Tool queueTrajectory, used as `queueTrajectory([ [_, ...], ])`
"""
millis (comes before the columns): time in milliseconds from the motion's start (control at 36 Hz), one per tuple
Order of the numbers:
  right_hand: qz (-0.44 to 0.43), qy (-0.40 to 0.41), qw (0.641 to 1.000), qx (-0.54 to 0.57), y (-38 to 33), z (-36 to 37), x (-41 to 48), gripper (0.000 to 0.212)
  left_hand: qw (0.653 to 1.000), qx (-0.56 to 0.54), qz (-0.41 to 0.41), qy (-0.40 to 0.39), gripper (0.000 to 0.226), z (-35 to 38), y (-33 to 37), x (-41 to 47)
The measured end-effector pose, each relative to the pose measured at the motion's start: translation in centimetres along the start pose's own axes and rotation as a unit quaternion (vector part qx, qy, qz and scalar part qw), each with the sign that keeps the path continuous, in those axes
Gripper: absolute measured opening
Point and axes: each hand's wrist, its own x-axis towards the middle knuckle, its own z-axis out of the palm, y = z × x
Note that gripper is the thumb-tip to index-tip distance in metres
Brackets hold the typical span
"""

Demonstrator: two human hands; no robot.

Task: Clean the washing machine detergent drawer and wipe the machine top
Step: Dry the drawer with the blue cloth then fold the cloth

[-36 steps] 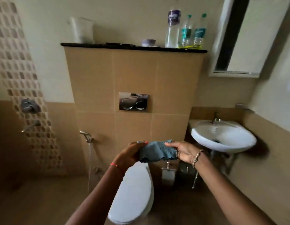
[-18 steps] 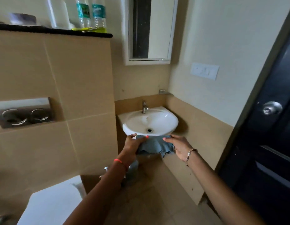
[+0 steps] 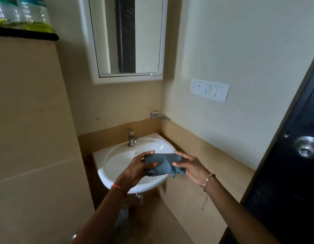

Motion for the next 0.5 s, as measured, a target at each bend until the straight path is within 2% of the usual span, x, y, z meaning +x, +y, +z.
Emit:
queueTrajectory([
  [250, 0.001, -0.012, 1.000, -0.006, -3.1, -3.4, 12.0, 0.059, 1.000, -0.015, -0.014, 0.002, 0.049, -0.7, 1.8, 11.9],
  [500, -0.009, 0.046, 0.996, -0.073, -5.4, -6.3, 26.8, 0.053, 0.998, 0.046, 0.012, 0.040, 0.039, -1.5, 2.9, 25.4],
])
